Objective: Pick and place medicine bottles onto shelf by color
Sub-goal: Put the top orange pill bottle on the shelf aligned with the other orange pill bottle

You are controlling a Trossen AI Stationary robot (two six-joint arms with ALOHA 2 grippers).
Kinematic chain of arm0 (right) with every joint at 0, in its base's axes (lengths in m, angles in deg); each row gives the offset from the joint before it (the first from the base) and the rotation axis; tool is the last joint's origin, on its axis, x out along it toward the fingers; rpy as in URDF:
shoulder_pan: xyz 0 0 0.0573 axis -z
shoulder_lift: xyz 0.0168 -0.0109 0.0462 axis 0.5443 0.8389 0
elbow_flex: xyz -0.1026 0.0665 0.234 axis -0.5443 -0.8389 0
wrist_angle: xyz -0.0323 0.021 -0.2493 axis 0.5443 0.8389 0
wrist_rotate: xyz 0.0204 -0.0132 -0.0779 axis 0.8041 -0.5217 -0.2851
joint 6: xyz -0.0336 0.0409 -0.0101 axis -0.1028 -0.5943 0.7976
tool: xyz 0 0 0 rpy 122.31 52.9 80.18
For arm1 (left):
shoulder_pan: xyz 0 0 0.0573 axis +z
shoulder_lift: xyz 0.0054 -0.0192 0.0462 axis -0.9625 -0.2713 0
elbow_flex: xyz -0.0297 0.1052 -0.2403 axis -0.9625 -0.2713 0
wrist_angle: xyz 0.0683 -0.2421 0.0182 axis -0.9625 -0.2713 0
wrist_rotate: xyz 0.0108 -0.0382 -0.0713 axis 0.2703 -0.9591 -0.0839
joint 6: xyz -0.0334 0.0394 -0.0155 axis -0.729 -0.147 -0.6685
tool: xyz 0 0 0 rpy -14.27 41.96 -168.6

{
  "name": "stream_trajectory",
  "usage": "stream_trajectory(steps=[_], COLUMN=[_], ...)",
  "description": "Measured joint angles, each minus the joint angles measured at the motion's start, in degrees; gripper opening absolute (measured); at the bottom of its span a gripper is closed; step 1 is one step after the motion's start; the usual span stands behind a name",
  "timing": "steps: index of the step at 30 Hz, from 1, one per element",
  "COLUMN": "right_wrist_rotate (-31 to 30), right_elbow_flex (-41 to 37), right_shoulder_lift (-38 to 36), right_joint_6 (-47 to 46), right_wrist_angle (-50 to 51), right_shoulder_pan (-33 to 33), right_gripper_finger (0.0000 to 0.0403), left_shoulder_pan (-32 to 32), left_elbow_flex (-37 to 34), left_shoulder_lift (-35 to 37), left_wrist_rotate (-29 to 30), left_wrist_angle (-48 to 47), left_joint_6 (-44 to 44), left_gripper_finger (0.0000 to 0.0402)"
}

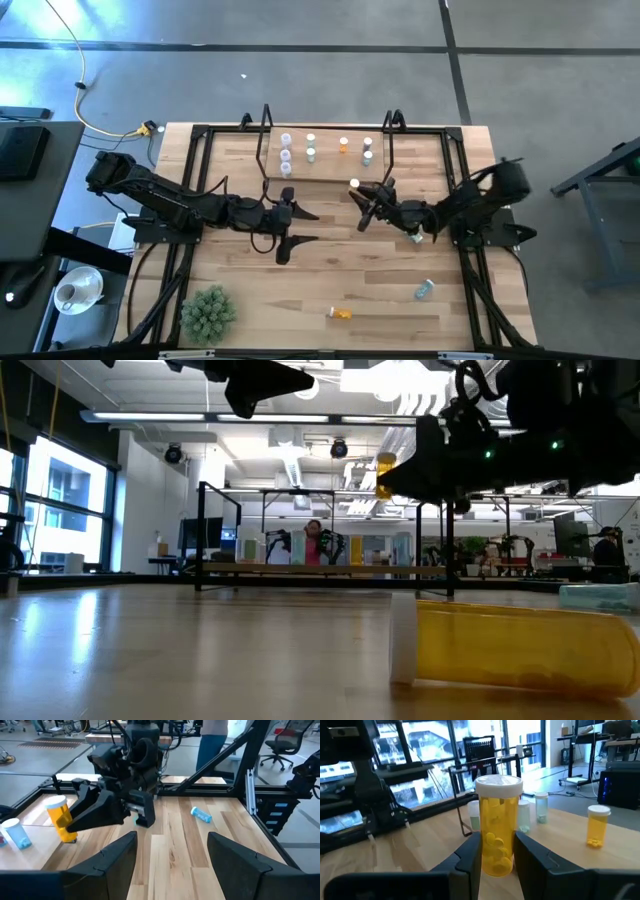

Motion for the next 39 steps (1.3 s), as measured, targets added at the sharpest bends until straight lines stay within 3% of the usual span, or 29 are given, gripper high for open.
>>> stream_trajectory(steps=[3,9,19,27,36,39], right_wrist_rotate=[-0.74,-3.83,-12.91,-18.98,-19.03,-19.00], right_elbow_flex=[1.17,8.15,16.22,25.29,31.72,32.73], right_shoulder_lift=[5.27,12.48,17.79,22.29,22.33,22.33], right_joint_6=[0.02,2.16,2.76,0.34,-11.10,-12.49], right_wrist_angle=[-5.29,-5.70,-3.45,6.16,26.64,29.35], right_shoulder_pan=[0.44,0.60,1.23,3.95,7.43,8.36], right_gripper_finger=[0.0087,0.0087,0.0087,0.0087,0.0087,0.0087], left_shoulder_pan=[0.00,0.00,0.02,0.02,0.02,0.02], left_elbow_flex=[0.00,0.00,0.00,0.00,0.00,0.00], left_shoulder_lift=[0.00,0.11,0.88,5.51,11.41,12.24], left_wrist_rotate=[0.00,0.00,-0.15,-0.11,-0.15,-0.17], left_wrist_angle=[-0.76,-1.75,-4.69,-8.74,-9.58,-9.81], left_joint_6=[0.00,0.00,-0.02,-0.01,1.46,1.49], left_gripper_finger=[0.0232,0.0232,0.0232,0.0232,0.0232,0.0232])
